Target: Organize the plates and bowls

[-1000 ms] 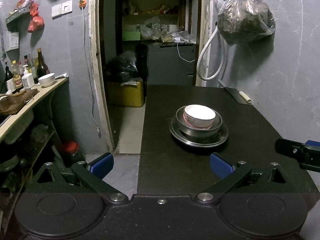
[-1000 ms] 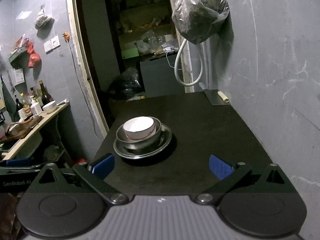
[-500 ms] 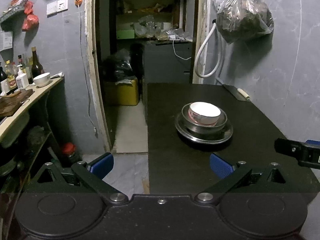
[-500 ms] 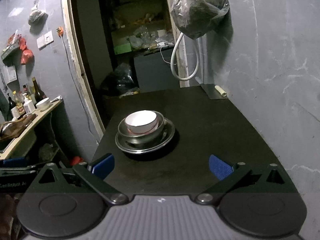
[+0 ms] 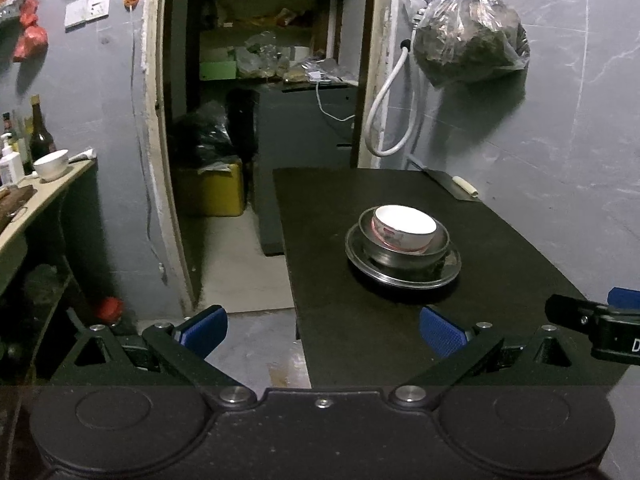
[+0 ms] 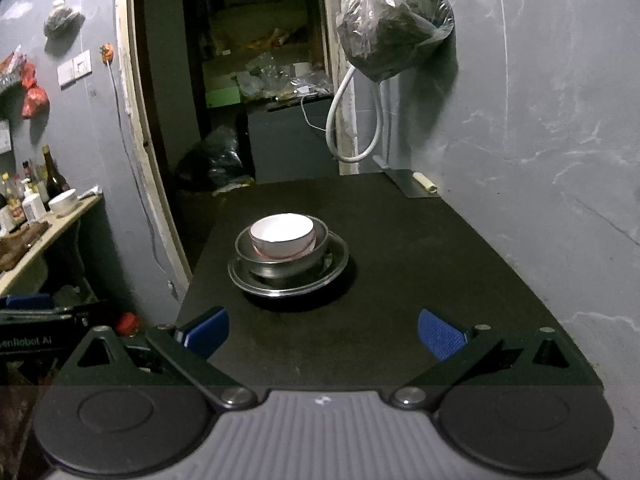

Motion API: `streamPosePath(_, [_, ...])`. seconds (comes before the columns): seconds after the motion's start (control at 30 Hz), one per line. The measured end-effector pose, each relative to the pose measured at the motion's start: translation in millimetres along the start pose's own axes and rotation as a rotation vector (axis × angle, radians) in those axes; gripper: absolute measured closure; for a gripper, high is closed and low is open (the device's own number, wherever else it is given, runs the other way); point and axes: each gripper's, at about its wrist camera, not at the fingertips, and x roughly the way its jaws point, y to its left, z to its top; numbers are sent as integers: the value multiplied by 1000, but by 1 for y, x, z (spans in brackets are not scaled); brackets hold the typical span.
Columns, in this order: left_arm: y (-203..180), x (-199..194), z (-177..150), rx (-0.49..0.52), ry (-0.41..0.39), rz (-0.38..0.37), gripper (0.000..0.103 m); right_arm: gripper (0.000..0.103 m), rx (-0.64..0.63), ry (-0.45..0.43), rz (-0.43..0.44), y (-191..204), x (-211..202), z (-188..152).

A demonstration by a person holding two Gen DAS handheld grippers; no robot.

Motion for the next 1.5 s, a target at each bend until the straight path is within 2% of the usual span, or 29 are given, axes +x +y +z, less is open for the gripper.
streamPosePath(0.43, [8,8,-9,20,57,-59,1,0,23,47,-64,7,-7,-11])
streamPosePath(1.03, [14,1,-26,10,86,-75,1,0,55,82,-114,7,-21,-33])
streamPosePath(1.5, [16,-12,-43,-1,85,-80,1,0,36,49,-121,11,-32,-45])
